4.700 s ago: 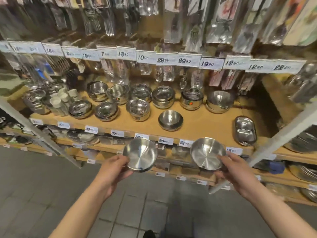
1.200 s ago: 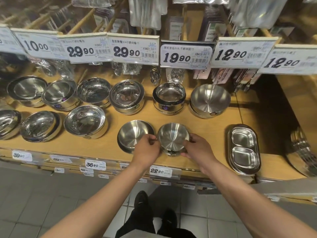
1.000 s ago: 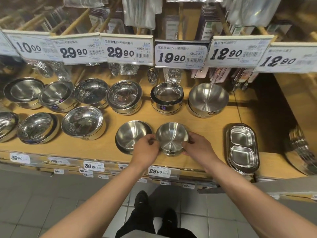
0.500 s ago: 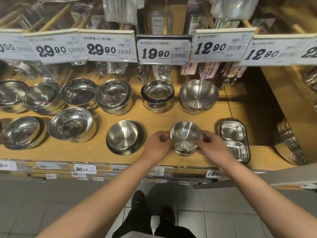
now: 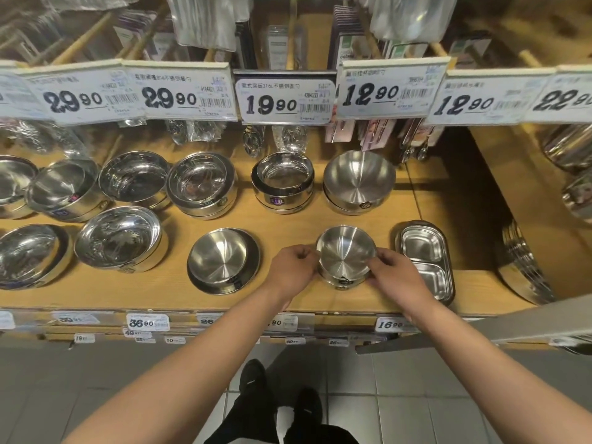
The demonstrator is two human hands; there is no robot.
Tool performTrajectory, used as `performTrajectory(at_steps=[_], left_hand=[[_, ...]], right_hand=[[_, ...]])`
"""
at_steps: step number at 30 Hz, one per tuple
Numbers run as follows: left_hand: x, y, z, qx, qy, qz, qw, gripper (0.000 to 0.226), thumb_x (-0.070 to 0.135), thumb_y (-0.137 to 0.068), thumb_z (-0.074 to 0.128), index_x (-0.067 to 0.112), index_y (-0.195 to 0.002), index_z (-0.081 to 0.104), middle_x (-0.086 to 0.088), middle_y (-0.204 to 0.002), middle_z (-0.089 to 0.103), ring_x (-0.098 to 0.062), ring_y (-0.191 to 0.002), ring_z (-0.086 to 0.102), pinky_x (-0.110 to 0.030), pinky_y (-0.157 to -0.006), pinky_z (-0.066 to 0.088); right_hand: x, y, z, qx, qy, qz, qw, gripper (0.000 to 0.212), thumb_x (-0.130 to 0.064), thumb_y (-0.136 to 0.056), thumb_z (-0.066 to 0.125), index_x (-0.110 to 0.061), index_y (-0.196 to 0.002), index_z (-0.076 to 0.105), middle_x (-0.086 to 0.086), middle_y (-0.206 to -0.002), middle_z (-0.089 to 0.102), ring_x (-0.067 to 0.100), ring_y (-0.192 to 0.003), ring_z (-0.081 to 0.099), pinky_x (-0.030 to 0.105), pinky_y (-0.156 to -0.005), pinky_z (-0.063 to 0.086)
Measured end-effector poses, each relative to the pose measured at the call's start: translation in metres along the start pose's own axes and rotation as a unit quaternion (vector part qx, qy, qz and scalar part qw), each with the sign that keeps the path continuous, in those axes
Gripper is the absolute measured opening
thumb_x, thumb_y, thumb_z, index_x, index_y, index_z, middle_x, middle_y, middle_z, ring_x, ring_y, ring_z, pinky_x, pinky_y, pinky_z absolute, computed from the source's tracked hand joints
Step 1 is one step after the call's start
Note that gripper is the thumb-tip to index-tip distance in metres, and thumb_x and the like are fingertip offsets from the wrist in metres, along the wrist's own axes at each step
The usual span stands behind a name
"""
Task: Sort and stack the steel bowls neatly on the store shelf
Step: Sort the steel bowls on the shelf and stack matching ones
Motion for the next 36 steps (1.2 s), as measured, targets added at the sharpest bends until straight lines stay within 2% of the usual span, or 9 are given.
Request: performTrajectory(at_steps=[6, 9, 12, 17, 20, 22, 24, 30, 36], left_hand=[[0.008, 0.015, -0.016, -0.084, 0.005, -0.016, 0.996, 0.019, 0.019, -0.104, 0.052, 0.017, -0.115, 0.068, -0.001, -0.099, 0.073, -0.009, -0.093, 0.069, -0.014, -0.076, 0.057], [0.010, 0.025, -0.036, -0.027, -0.048, 0.030, 0.998, 0.013, 0.025, -0.101, 0.056, 0.032, -0.095, 0.066, 0.005, -0.093, 0.071, -0.009, -0.089, 0.068, -0.023, -0.084, 0.057], [0.007, 0.036, -0.075, 0.060, -0.032, 0.060, 0.996, 0.015, 0.026, -0.098, 0.060, 0.030, -0.090, 0.072, 0.010, -0.082, 0.074, -0.008, -0.077, 0.071, -0.027, -0.080, 0.058], [-0.015, 0.053, -0.161, 0.174, -0.025, 0.048, 0.983, 0.014, 0.018, -0.096, 0.062, 0.022, -0.093, 0.076, 0.003, -0.085, 0.076, -0.020, -0.087, 0.071, -0.049, -0.097, 0.055], [-0.026, 0.060, -0.195, 0.216, -0.028, 0.027, 0.976, 0.023, 0.014, -0.094, 0.063, 0.024, -0.078, 0.077, 0.010, -0.071, 0.071, -0.021, -0.084, 0.066, -0.053, -0.101, 0.051], [-0.031, 0.064, -0.209, 0.225, -0.028, 0.027, 0.973, 0.021, 0.015, -0.092, 0.063, 0.024, -0.077, 0.075, 0.011, -0.068, 0.069, -0.022, -0.083, 0.064, -0.056, -0.101, 0.050], [-0.033, 0.069, -0.219, 0.233, -0.006, 0.033, 0.972, 0.018, 0.018, -0.087, 0.063, 0.025, -0.075, 0.074, 0.011, -0.068, 0.067, -0.021, -0.082, 0.062, -0.056, -0.101, 0.050], [-0.053, 0.085, -0.243, 0.272, 0.032, 0.029, 0.961, 0.015, 0.020, -0.092, 0.062, 0.008, -0.092, 0.072, -0.006, -0.082, 0.069, -0.022, -0.082, 0.062, -0.058, -0.098, 0.051], [-0.063, 0.101, -0.260, 0.307, 0.041, 0.001, 0.951, 0.013, 0.025, -0.087, 0.062, 0.018, -0.092, 0.072, 0.004, -0.077, 0.070, -0.028, -0.085, 0.069, -0.055, -0.094, 0.055]], right_hand=[[-0.006, 0.001, 0.002, -0.015, 0.017, 0.016, 1.000, 0.019, -0.031, -0.100, 0.058, -0.020, -0.107, 0.072, 0.002, -0.096, 0.076, 0.024, -0.092, 0.071, 0.046, -0.092, 0.057], [-0.021, 0.009, 0.005, 0.056, 0.119, -0.048, 0.990, 0.023, -0.031, -0.100, 0.057, -0.014, -0.112, 0.067, 0.007, -0.110, 0.071, 0.017, -0.088, 0.061, 0.037, -0.081, 0.052], [-0.047, 0.022, 0.013, 0.127, 0.138, -0.174, 0.967, 0.037, -0.026, -0.099, 0.058, -0.009, -0.132, 0.062, 0.007, -0.119, 0.064, 0.020, -0.105, 0.058, 0.037, -0.095, 0.048], [-0.081, 0.029, 0.067, -0.032, 0.088, -0.191, 0.977, 0.029, -0.027, -0.098, 0.059, -0.028, -0.126, 0.065, -0.023, -0.097, 0.060, -0.014, -0.086, 0.055, 0.000, -0.072, 0.040], [-0.091, 0.019, 0.112, -0.136, 0.115, -0.152, 0.972, 0.025, -0.025, -0.100, 0.057, -0.023, -0.122, 0.068, -0.008, -0.102, 0.064, 0.008, -0.098, 0.060, 0.020, -0.084, 0.050], [-0.098, 0.012, 0.134, -0.128, 0.242, -0.196, 0.942, 0.016, -0.030, -0.099, 0.052, -0.029, -0.092, 0.067, -0.006, -0.086, 0.066, 0.021, -0.088, 0.061, 0.033, -0.081, 0.049], [-0.102, 0.005, 0.150, -0.095, 0.350, -0.216, 0.906, 0.024, -0.039, -0.097, 0.046, -0.025, -0.094, 0.065, -0.002, -0.089, 0.070, 0.026, -0.089, 0.064, 0.037, -0.083, 0.052], [-0.104, -0.008, 0.184, -0.051, 0.314, -0.258, 0.912, 0.018, -0.018, -0.098, 0.057, -0.014, -0.110, 0.069, 0.001, -0.093, 0.067, 0.017, -0.085, 0.056, 0.020, -0.060, 0.029], [-0.107, -0.020, 0.202, -0.053, 0.378, -0.255, 0.889, 0.015, -0.018, -0.094, 0.062, -0.011, -0.107, 0.067, 0.005, -0.096, 0.065, 0.022, -0.086, 0.057, 0.027, -0.067, 0.038]])
Point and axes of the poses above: each hand's wrist, its own y-axis away from the middle knuckle, its own z-axis out of the palm, x = y × z, the point moved 1 cm from there along -y, towards the middle knuckle
